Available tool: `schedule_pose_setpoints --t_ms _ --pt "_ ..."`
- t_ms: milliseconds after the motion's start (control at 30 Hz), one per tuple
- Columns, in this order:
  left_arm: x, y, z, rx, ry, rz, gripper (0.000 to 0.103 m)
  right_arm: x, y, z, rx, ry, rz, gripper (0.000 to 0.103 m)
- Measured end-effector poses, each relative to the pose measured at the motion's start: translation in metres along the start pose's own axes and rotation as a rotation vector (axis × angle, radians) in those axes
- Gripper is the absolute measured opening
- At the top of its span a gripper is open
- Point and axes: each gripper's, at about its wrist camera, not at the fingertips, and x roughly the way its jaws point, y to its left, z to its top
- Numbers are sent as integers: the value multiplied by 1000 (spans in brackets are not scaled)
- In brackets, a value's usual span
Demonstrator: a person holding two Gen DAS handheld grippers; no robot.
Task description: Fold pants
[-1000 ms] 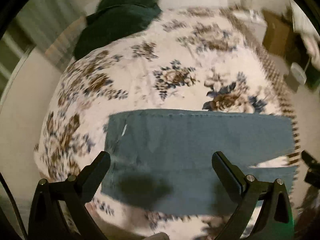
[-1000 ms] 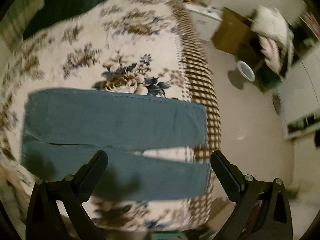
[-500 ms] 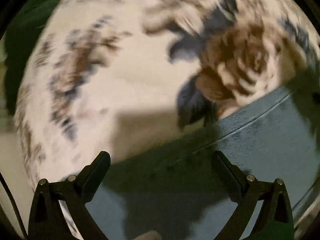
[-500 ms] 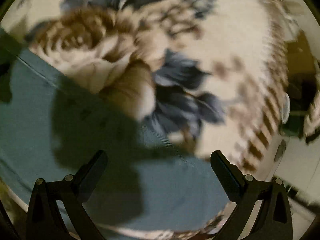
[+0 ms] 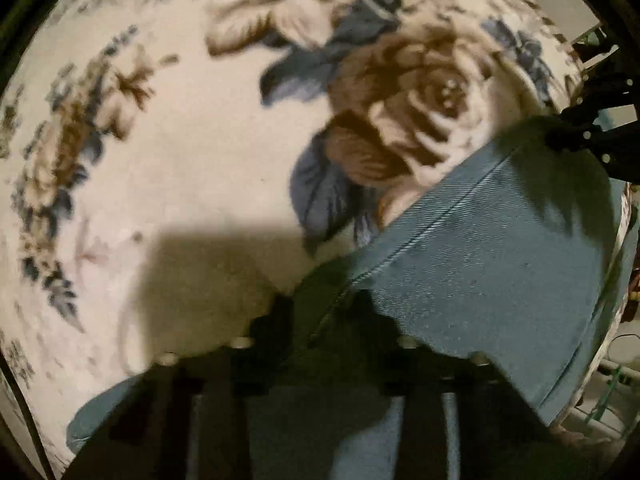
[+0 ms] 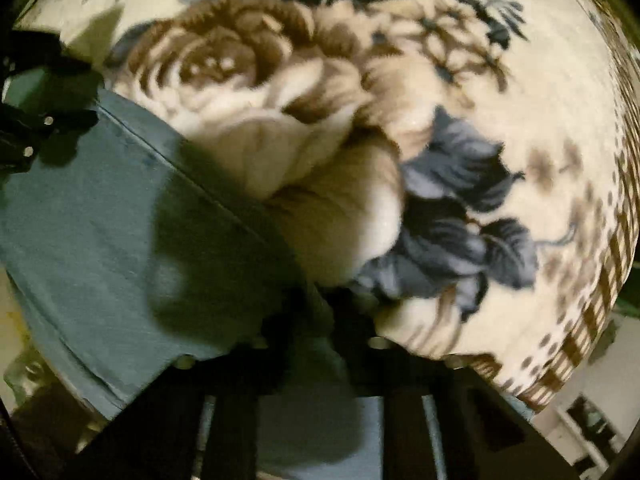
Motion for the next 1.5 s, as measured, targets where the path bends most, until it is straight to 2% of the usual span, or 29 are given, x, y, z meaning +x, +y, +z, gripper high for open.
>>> schedule_pose_setpoints --t_ms 33,100,233,400,500,533,633,767,867,967,1033,1067,1100,1133,1167,1200,1233,1300,1400,1467,1500 --pt "-4 -1 -1 -7 -8 -3 11 -4 2 -4 0 -13 -9 7" --pt "-24 4 -6 -26 -52 -3 7 -15 4 -13 22 -44 -20 5" --pt "-69 1 -29 -81 -141 -3 6 -54 1 -44 99 -148 -31 5" --pt "-122 -31 -94 -233 -260 9 6 -106 20 -99 162 -260 -55 5" --pt "-121 -71 -133 -350 -312 -32 6 -128 64 -140 192 -292 -52 5" --pt "-125 -84 -160 -401 -317 -59 6 -129 84 -160 209 -294 -36 5" --pt "-109 -115 -206 -515 -271 -99 6 -113 131 -214 217 -244 -19 5" --pt "-39 -158 -270 -644 -157 -153 6 -59 176 -267 243 -108 15 5" --pt "23 -171 -293 -700 -71 -182 6 -11 198 -291 256 -23 12 5" --pt "50 -175 -295 -693 -31 -174 10 16 203 -294 291 25 5 6" --pt "47 -175 -297 -695 -35 -184 13 20 198 -295 349 45 33 17" --pt "40 -173 -300 -706 -40 -196 18 20 194 -298 387 64 70 41" --pt "32 -174 -301 -714 -49 -200 31 17 191 -302 420 65 106 83" --pt "20 -173 -307 -721 -69 -200 48 7 188 -312 464 43 155 99" --pt "7 -177 -313 -729 -85 -194 60 -2 186 -321 500 16 198 102" --pt "-2 -177 -319 -737 -100 -186 89 -12 183 -333 546 0 237 102" --pt "-12 -177 -325 -744 -124 -177 98 -23 176 -350 615 -29 265 102" --pt "-26 -175 -332 -759 -162 -144 98 -37 158 -381 759 -84 301 102" --pt "-29 -171 -333 -795 -178 -61 98 -39 102 -430 1094 -156 329 102" --pt "-23 -172 -326 -813 -170 -21 98 -32 72 -441 1215 -200 332 102" --pt "-19 -171 -323 -824 -169 -9 98 -28 59 -440 1235 -239 331 102"
